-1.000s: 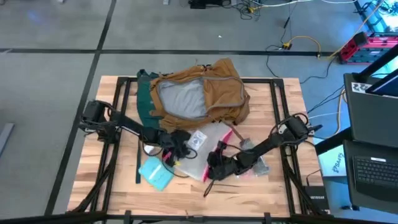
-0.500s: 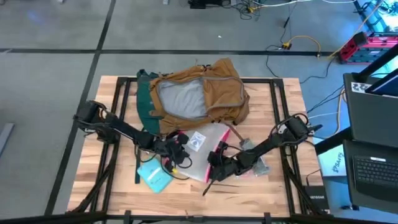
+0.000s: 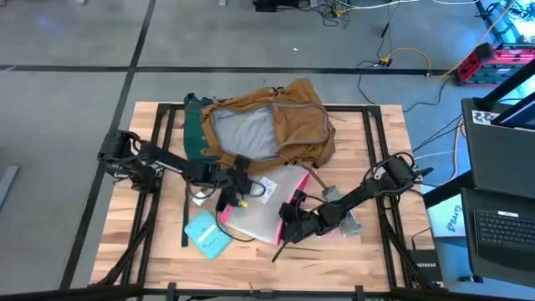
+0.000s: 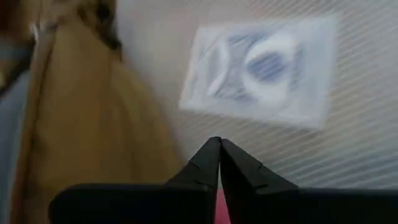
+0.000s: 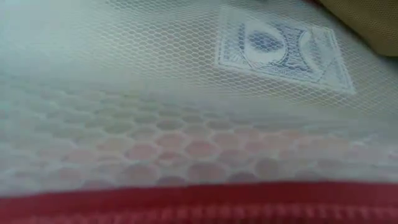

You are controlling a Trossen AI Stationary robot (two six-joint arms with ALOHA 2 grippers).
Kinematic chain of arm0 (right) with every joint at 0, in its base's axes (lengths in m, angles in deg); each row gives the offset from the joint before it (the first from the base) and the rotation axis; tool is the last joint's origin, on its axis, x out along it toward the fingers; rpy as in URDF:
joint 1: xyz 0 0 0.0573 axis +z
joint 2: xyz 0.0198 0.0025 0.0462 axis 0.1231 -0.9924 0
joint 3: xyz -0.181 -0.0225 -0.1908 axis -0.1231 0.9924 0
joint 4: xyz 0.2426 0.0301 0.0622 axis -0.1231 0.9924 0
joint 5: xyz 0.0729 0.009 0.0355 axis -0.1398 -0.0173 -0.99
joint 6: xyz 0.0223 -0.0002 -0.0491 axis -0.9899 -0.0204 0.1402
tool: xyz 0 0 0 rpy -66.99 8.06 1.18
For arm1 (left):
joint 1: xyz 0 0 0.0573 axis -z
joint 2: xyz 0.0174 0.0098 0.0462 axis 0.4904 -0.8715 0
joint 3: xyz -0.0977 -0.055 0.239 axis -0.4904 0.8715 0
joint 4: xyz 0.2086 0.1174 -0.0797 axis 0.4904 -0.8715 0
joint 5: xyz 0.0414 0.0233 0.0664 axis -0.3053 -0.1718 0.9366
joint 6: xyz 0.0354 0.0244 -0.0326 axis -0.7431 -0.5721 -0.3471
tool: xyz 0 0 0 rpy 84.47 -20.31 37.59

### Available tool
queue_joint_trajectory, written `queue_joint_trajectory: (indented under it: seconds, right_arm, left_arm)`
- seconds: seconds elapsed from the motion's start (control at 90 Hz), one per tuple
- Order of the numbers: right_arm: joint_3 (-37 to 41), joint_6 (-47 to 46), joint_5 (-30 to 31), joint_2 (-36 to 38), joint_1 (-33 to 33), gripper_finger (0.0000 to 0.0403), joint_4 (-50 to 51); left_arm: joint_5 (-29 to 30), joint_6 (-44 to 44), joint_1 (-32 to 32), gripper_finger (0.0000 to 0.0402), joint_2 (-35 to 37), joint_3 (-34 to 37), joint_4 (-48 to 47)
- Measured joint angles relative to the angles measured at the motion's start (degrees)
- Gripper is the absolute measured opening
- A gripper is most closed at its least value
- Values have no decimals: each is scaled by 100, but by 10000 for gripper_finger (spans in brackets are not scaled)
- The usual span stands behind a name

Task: Unpack backpack
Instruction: Remove the blue playing cards from the pink zipper pouch

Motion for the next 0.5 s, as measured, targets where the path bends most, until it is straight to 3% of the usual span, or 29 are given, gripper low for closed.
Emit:
queue_joint_trajectory:
  seconds: [0.233,0.5]
  right_arm:
    - [0,0,2,0,0,182,-11]
    - [0,0,4,0,4,182,-20]
  left_arm:
    - [-817,26,-547,0,-449,-22,164]
    - [-2126,-25,-525,0,-689,-30,694]
